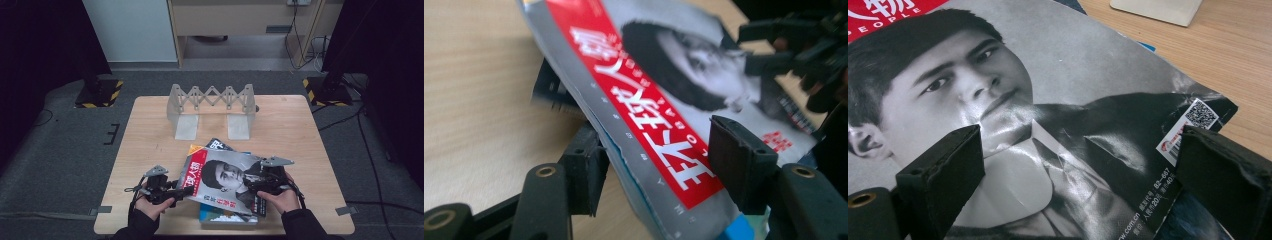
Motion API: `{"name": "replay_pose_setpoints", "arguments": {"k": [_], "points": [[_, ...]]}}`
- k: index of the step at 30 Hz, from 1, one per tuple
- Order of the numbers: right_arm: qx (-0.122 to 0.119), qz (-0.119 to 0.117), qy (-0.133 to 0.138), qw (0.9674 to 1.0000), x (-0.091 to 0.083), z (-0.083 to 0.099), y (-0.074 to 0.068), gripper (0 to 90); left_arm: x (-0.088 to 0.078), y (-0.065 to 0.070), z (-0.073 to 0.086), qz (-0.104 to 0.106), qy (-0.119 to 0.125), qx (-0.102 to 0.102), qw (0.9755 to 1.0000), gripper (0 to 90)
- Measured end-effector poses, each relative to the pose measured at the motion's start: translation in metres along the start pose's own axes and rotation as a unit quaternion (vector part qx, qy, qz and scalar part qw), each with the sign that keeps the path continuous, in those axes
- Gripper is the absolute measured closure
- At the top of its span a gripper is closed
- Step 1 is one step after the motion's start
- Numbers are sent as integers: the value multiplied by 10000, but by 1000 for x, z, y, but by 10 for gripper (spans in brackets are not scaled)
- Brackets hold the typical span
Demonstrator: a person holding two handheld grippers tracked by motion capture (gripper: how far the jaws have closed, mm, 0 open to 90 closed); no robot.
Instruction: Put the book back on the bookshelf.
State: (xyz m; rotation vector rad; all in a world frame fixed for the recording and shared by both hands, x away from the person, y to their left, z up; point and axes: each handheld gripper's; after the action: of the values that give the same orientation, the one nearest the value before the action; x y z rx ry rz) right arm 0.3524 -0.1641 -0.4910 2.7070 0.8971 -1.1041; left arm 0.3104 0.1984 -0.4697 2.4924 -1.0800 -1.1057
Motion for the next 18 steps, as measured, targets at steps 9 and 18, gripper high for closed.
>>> {"name": "replay_pose_setpoints", "arguments": {"k": [9,18], "points": [[48,-30,8,10000,1,1,0,51,18,-2,-12,391,-158,-182,9989,489],[126,-68,21,9999,-1,0,2,61,15,-8,-19,625,-173,-607,9960,705]]}}
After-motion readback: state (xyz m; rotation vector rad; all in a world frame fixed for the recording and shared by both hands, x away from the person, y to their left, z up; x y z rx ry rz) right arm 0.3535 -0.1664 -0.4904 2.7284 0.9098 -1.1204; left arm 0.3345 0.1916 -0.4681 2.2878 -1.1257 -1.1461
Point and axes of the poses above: each handheld gripper's, and its own axes: x roughly forward along the jaws, z roughly out of its underside, y roughly to its right
